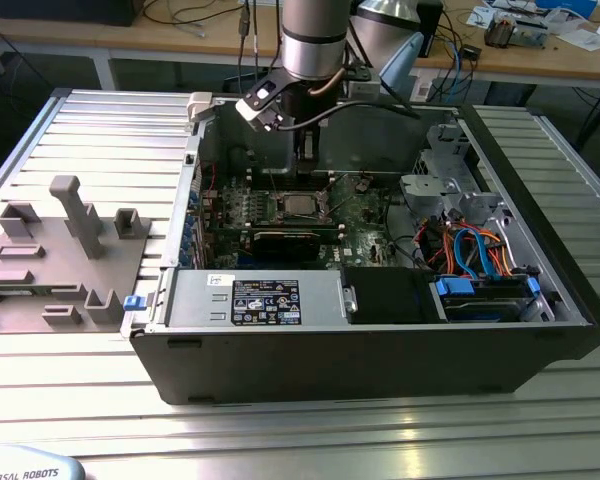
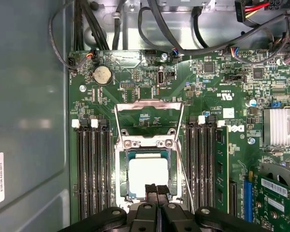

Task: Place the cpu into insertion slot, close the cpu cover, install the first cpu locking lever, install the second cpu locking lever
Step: 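Place the cpu into insertion slot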

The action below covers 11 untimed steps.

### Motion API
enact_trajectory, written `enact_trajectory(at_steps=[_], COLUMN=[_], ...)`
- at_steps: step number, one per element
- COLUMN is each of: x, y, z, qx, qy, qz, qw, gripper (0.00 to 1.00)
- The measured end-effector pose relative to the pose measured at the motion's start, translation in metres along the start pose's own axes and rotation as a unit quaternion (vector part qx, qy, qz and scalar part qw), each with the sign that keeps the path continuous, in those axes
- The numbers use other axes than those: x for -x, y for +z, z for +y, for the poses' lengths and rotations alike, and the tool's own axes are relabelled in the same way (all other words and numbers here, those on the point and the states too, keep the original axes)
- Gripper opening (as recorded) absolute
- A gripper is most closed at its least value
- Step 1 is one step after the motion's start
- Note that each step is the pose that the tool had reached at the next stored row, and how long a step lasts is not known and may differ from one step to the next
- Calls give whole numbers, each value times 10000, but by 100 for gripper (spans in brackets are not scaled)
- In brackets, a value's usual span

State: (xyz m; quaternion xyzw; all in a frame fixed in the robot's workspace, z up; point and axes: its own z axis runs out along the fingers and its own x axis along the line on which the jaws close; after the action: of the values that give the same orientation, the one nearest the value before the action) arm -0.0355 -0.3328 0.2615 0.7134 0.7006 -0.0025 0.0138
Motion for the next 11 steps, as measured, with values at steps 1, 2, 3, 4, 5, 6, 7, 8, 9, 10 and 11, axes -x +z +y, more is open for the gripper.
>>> enact_trajectory(at_steps=[1, 2, 3, 4, 5, 6, 7, 8, 9, 10, 11], x=[0, 0, 1, 1, 1, 2, 2, 3, 3, 3, 3], y=[-5, -14, -24, -45, -59, -72, -94, -112, -130, -130, -130], z=[0, 0, 0, 1, 1, 1, 2, 2, 2, 2, 2], qx=[0, 0, 0, 0, 0, 0, 0, 0, 0, 1, 1], qy=[0, 0, 0, 0, 0, 0, 0, 0, 0, 0, 0], qz=[0, 0, 0, 0, 0, 0, 0, 0, 0, 1, 2], qw=[10000, 10000, 10000, 10000, 10000, 10000, 10000, 10000, 10000, 10000, 10000], gripper=[11, 11, 11, 11, 11, 11, 11, 11, 11, 11, 11])
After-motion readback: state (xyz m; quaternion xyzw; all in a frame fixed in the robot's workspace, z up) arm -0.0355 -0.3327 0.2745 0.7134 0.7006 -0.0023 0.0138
